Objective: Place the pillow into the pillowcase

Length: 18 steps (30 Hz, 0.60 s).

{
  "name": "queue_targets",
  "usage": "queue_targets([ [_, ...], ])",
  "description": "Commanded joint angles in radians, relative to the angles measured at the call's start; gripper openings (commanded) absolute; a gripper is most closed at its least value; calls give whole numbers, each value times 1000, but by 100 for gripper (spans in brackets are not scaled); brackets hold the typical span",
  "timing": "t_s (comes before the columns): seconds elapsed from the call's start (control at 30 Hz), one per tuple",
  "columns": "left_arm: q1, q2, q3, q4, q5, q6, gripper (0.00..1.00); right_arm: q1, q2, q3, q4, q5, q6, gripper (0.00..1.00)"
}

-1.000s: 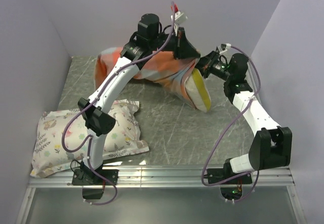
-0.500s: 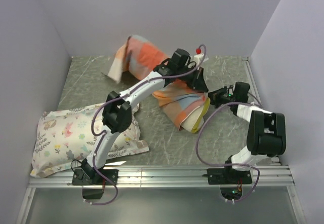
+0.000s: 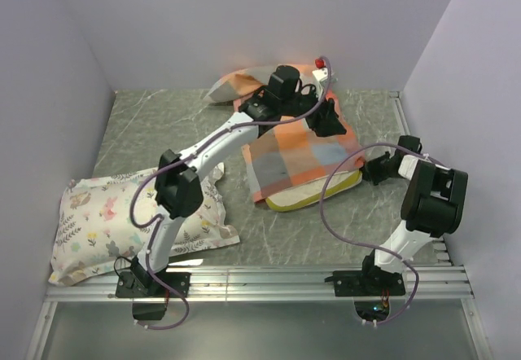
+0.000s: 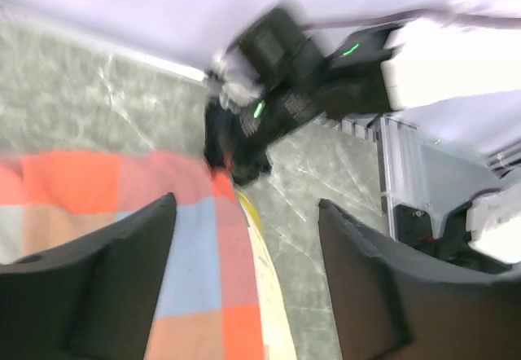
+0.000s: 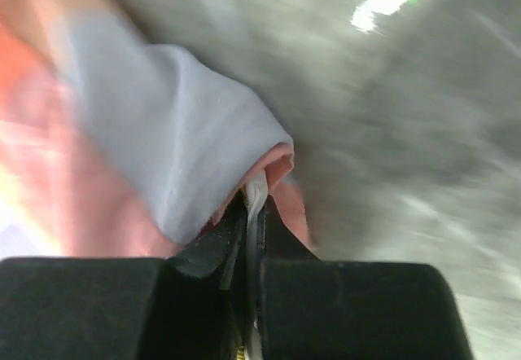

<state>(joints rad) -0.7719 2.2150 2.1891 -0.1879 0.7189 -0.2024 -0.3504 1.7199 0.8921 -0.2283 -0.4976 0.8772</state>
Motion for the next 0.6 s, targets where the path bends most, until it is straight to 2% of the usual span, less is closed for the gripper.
queue_targets([
  [0.0, 19, -156, -21, -34, -2, 81, 79, 24, 32, 48, -134, 96, -168, 0],
  [0.03, 29, -211, -85, -85, -19, 101, 78, 21, 46, 74, -137, 79, -185, 5],
  [0.07, 39, -239, -122, -126, -21, 135, 77, 19, 58, 106, -173, 65, -222, 30],
  [0.1, 46, -264, -156, -174, -36, 265, 76, 18, 85, 179, -198, 27, -245, 44],
  [0.13, 46, -303, -217, -280, -58, 340, 73, 14, 98, 220, -235, 18, -312, 57],
  [0.2, 39, -328, -264, -378, -120, 520, 71, 7, 118, 321, -396, 80, -387, 76],
  [0.33, 36, -356, -369, -544, -245, 661, 68, -117, 87, 340, -518, 204, -529, 85],
  [0.43, 33, -397, -503, -539, -271, 742, 69, -156, 104, 364, -601, 244, -624, 85],
  [0.57, 7, -374, -569, -536, -279, 787, 71, -159, 54, 311, -729, 229, -711, 83],
])
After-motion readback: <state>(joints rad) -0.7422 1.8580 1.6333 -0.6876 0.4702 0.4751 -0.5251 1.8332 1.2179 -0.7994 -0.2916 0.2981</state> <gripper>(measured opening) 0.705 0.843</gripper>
